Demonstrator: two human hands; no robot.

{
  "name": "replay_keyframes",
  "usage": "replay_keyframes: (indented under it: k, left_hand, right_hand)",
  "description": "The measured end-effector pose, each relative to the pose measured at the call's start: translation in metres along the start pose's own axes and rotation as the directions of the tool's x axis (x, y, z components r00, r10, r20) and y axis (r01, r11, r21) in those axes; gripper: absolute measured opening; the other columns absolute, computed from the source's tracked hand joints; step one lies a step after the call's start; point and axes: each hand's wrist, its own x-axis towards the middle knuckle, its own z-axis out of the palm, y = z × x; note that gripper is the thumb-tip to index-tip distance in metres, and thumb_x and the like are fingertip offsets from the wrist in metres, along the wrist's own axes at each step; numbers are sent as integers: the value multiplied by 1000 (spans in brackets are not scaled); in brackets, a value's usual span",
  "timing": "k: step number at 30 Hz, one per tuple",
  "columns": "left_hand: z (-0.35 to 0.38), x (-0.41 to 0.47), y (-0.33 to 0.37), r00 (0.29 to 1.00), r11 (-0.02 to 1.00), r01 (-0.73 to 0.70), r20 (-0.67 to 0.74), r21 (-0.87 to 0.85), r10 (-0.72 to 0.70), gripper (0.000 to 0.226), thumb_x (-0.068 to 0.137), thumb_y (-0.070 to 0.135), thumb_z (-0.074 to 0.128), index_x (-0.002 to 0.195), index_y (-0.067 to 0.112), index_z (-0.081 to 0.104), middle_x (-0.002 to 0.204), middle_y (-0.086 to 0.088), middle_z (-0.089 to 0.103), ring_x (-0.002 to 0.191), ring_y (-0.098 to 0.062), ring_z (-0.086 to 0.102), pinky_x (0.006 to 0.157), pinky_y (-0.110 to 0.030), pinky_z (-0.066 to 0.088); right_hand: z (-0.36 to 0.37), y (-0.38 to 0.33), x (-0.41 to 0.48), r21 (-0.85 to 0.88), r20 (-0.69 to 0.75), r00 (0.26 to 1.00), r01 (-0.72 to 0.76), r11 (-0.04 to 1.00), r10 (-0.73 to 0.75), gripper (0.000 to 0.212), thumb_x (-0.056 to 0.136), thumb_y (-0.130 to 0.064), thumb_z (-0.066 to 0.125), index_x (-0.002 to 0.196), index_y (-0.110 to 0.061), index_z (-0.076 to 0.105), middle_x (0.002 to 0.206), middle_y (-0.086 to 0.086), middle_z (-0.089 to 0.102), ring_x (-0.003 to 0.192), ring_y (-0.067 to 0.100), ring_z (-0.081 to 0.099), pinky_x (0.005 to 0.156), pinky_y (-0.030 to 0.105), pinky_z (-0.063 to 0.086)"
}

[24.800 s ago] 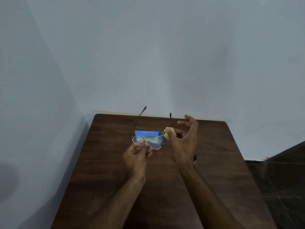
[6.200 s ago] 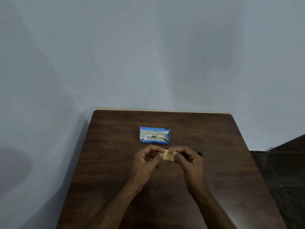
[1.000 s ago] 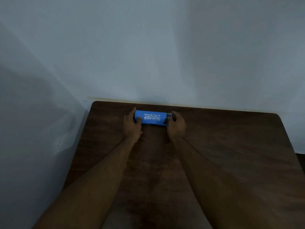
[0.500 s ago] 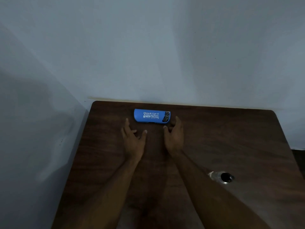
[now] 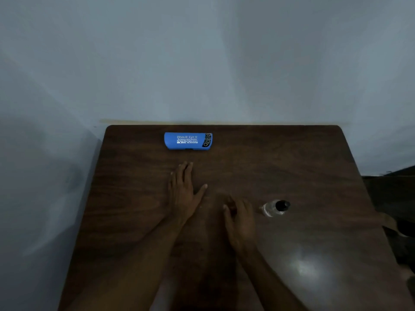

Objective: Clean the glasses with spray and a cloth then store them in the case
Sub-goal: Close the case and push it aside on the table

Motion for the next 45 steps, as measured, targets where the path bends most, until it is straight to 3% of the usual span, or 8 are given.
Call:
replay_keyframes:
  k: [12,17,19,22,26,31,36,45]
  left_hand:
    - [7,-7,1,996,947,-83,51,312,70,74,104,60,26,164,18,25,172,-10,22,160,-26,18,129,-51,16]
    - [8,-7,2,996,940,-81,73,331,60,74,104,61,26,165,19,22,173,-9,20,161,-25,16,129,-51,14]
    - [9,-6,1,995,937,-78,86,340,52,75,104,62,26,165,19,20,173,-9,19,161,-25,14,130,-51,12]
    - [10,-5,0,993,933,-77,110,350,40,76,104,64,25,166,20,16,173,-8,17,161,-25,11,130,-51,11]
    - [10,-5,0,993,930,-79,114,358,40,76,104,64,22,166,19,17,174,-9,16,161,-25,11,130,-51,12]
    - [10,-5,1,993,927,-72,115,367,31,76,103,63,21,166,20,16,174,-7,15,162,-24,9,129,-51,13]
    - [8,-6,2,991,929,-73,130,362,28,77,103,64,22,166,20,15,174,-7,13,162,-24,7,129,-52,14]
    - [4,-5,3,987,928,-66,159,366,7,78,102,65,24,166,22,13,175,-5,9,162,-23,5,129,-52,12]
  right_hand:
    - [-69,48,-33,-23,-144,916,-381,924,374,19,90,-46,76,98,-29,72,94,-8,71,88,17,70,78,32,51]
    - [-77,53,-19,40,-171,868,-466,884,466,63,74,-54,88,118,-26,53,115,1,63,100,24,66,87,46,57]
    - [-76,50,-12,57,-178,876,-446,893,448,75,75,-53,88,131,-26,48,126,6,63,106,29,67,91,49,57]
    - [-74,47,-5,62,-191,905,-376,925,381,64,86,-51,79,137,-25,49,130,8,65,110,30,68,90,46,57]
    - [-69,42,13,150,-222,923,-286,946,314,54,90,-58,71,125,-18,62,116,5,71,105,25,70,88,38,55]
    - [-57,8,72,233,-222,961,-111,966,164,44,93,-42,78,124,-16,62,120,6,69,111,26,67,97,49,55]
    - [-46,-28,146,174,-132,989,-44,984,68,49,94,-38,74,132,-13,56,121,1,66,110,26,66,88,41,56]
    - [-29,-30,211,75,-20,1000,-7,997,9,48,93,-18,74,134,-7,51,123,16,66,112,38,63,88,49,57]
